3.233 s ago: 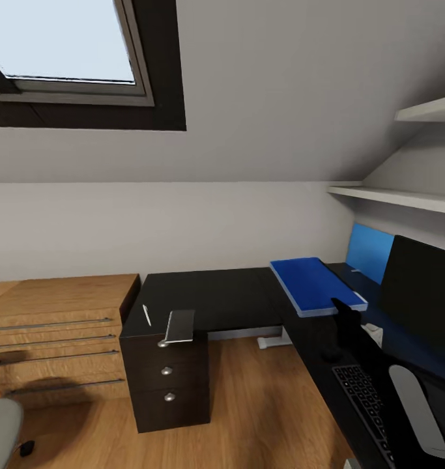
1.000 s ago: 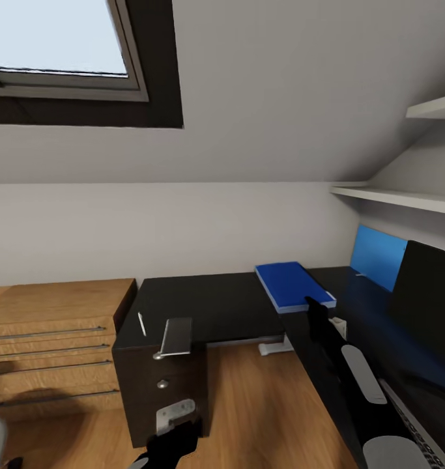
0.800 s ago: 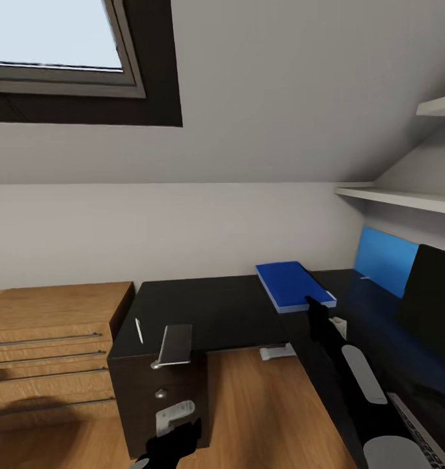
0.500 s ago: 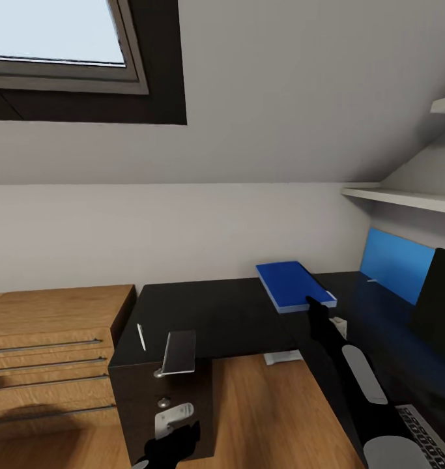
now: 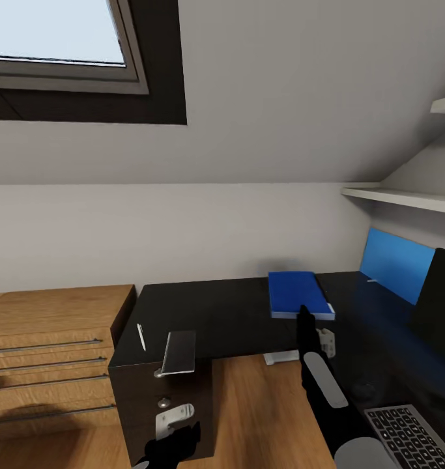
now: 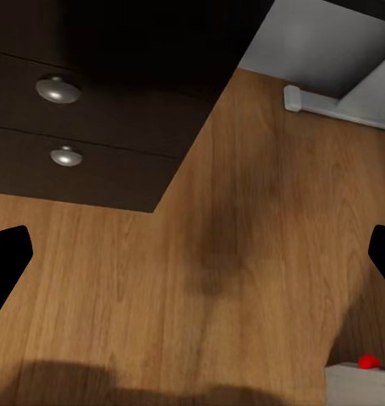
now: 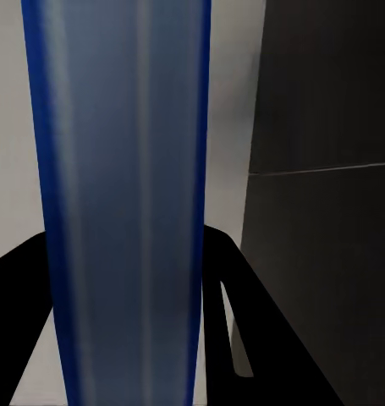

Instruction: In the bedroom, organize the workspace by keeping the computer under the desk, ensuring the monitor is on the desk, placing the keyboard on the desk next to the monitor, placing the mouse on the desk next to the keyboard, moving the folder from the swivel chair onto the desk next to the mouse, stacking the notebook on top of the folder with the pen on top of the notebook, and positioning the swivel chair next to the desk.

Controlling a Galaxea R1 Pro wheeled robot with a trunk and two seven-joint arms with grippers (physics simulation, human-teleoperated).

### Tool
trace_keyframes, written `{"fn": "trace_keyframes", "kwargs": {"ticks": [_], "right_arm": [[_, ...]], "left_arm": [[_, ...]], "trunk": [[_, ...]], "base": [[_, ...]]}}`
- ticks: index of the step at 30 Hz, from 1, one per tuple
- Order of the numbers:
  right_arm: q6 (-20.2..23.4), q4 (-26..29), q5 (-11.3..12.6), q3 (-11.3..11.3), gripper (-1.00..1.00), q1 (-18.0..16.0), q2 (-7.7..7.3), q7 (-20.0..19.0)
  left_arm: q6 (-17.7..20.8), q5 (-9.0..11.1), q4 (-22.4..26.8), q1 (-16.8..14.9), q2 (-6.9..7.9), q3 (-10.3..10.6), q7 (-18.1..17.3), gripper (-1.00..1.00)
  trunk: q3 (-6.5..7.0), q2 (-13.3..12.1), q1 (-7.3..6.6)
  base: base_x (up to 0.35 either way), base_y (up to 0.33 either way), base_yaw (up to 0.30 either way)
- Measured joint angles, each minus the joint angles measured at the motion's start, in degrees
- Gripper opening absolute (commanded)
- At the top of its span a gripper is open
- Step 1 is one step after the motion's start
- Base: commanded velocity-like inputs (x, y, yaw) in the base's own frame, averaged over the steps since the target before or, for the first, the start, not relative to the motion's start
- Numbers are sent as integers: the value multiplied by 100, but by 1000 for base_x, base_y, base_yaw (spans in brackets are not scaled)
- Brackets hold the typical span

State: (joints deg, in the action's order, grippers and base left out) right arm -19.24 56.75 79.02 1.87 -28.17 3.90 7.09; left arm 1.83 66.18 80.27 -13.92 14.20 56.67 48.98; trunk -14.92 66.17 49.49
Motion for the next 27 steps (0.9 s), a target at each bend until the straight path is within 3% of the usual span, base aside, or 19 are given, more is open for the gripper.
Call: {"fn": "trace_keyframes", "kwargs": {"ticks": [19,27], "right_arm": [[-8,-4,17,69,-100,0,15,7],[-8,-3,18,62,-100,1,8,-1]], "left_arm": [[0,0,-3,0,0,-1,0,100],[-6,0,-3,0,0,1,1,100]], "trunk": [[0,0,0],[7,0,0]], "base": [[0,0,0],[0,157,-52]]}}
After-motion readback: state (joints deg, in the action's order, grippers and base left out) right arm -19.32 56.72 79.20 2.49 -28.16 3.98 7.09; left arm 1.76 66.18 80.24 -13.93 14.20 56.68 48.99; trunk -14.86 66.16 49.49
